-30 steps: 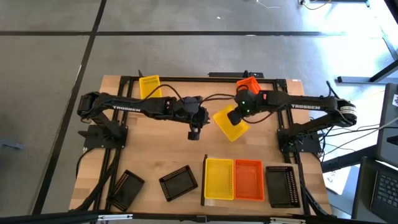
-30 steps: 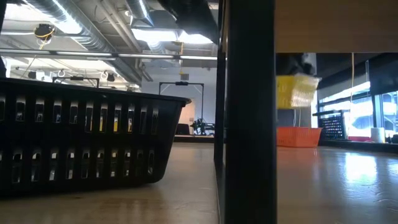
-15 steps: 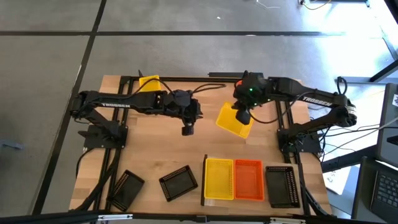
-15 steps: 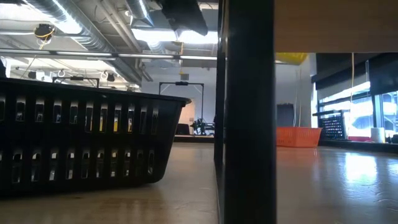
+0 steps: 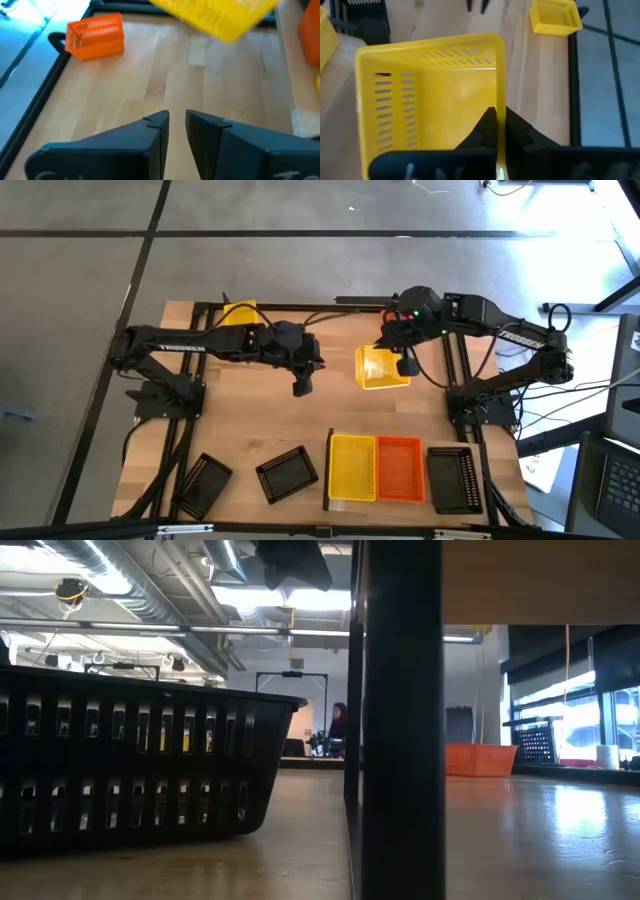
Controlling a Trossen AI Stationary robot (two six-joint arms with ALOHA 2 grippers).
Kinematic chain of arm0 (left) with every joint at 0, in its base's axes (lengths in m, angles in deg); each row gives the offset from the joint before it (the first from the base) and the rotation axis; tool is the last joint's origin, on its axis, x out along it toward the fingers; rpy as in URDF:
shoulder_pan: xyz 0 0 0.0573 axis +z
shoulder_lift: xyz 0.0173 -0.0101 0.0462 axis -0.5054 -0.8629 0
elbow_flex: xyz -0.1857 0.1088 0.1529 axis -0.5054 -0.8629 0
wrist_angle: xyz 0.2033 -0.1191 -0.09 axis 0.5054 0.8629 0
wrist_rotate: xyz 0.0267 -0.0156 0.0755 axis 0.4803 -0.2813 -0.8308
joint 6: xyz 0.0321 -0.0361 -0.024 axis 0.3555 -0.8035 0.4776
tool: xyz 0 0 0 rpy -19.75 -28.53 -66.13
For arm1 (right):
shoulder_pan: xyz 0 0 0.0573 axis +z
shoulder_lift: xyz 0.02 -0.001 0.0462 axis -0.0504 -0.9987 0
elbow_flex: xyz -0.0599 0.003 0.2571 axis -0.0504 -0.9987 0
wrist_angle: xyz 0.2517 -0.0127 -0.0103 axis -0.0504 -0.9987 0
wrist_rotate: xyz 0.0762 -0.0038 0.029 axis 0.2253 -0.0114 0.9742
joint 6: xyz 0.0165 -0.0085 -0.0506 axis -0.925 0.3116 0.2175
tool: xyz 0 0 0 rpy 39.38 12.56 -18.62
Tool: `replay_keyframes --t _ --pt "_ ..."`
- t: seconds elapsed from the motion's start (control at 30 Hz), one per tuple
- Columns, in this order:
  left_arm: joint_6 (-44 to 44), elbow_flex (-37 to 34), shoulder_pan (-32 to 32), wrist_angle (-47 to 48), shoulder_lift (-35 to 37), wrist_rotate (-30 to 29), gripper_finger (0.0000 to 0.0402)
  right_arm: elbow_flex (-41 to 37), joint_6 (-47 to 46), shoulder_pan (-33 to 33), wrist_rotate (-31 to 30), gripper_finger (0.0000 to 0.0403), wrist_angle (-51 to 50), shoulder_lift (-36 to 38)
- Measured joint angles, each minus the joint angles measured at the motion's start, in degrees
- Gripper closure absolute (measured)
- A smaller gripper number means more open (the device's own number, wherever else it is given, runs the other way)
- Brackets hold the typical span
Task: Stack baskets on shelf by color
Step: Stack the bottom yellow bin on top of the yellow bin
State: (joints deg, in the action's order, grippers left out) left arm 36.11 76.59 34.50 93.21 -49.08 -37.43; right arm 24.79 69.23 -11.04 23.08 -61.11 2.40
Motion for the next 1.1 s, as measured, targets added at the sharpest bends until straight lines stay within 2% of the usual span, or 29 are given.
replay_keyframes --t 0.23,0.43,0.5,0.73,0.9,1.0,1.1 --pt "-2.72 0.11 2.44 -0.26 1.34 0.48 0.0344 2.95 6.90 1.74 -0.08 0.0403 1.84 -0.07" --pt "-7.60 0.06 4.21 -0.33 2.14 0.40 0.0344 4.78 5.03 2.18 -1.46 0.0403 4.62 -0.04" --pt "-7.74 0.00 4.22 -0.43 2.04 0.44 0.0344 4.78 4.08 2.18 -3.90 0.0403 5.66 -0.04" --pt "-7.61 0.00 3.05 -1.50 2.04 0.44 0.0344 4.78 -0.92 2.18 -18.07 0.0403 8.63 -0.04" --pt "-2.16 0.00 2.37 -5.76 2.04 -0.12 0.0344 4.80 -5.35 2.17 -27.55 0.0403 10.03 -1.17" --pt "2.56 0.00 1.67 -10.71 2.04 -4.31 0.0344 4.80 -7.05 2.16 -31.15 0.0403 11.40 -2.74" --pt "8.41 0.00 0.69 -15.49 2.04 -11.12 0.0344 4.80 -7.07 2.16 -32.97 0.0403 12.44 -4.46"
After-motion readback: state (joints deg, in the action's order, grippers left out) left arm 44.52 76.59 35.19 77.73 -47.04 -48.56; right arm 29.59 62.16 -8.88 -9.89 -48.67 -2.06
